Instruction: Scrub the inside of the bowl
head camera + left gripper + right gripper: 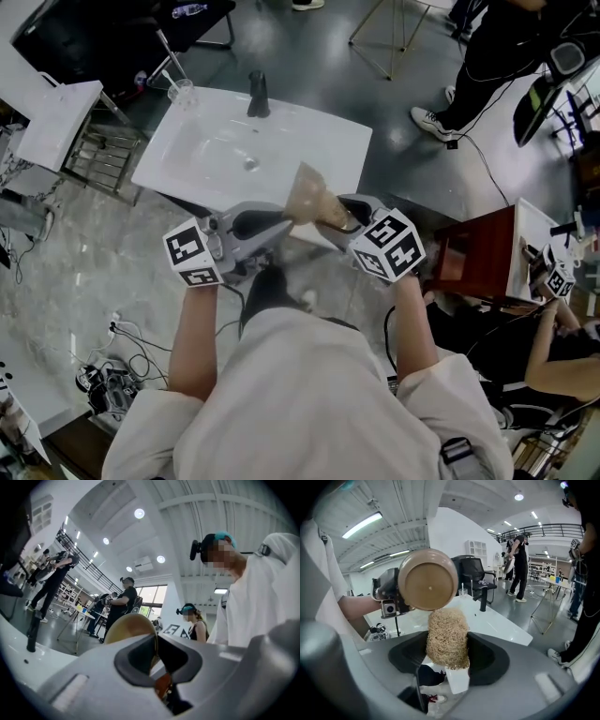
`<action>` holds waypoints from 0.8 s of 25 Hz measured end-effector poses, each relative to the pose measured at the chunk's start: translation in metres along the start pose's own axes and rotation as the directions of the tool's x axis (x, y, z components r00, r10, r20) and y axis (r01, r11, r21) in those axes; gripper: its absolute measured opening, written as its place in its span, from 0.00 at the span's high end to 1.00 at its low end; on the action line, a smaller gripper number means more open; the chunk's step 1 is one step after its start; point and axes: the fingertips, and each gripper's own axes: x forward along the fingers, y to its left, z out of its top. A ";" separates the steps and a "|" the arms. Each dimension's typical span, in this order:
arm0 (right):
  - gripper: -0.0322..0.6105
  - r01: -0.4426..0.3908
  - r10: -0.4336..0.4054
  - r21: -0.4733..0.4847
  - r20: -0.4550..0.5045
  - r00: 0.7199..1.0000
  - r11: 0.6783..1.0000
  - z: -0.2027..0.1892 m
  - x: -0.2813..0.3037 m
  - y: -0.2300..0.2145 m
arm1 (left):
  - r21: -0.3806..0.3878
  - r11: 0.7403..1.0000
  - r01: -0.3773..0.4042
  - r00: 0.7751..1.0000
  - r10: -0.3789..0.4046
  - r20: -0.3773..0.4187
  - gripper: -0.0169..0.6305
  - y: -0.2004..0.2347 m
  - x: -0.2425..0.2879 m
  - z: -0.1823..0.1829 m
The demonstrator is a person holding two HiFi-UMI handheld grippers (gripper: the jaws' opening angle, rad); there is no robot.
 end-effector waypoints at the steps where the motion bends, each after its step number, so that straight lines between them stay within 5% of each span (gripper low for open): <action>1: 0.55 -0.020 0.020 0.006 -0.002 1.000 1.000 -0.003 0.001 0.007 | -0.006 1.000 -0.015 1.000 0.015 0.001 0.95 0.004 0.000 -0.001; 13: 0.55 -0.150 0.147 0.073 0.041 0.988 0.986 -0.010 -0.026 0.044 | -0.107 0.987 -0.124 0.991 0.118 -0.057 0.95 0.040 0.000 -0.035; 20: 0.55 -0.137 0.106 0.140 0.208 0.972 0.981 0.029 -0.048 0.035 | -0.111 0.991 -0.072 0.990 0.058 -0.130 0.95 0.022 0.000 -0.058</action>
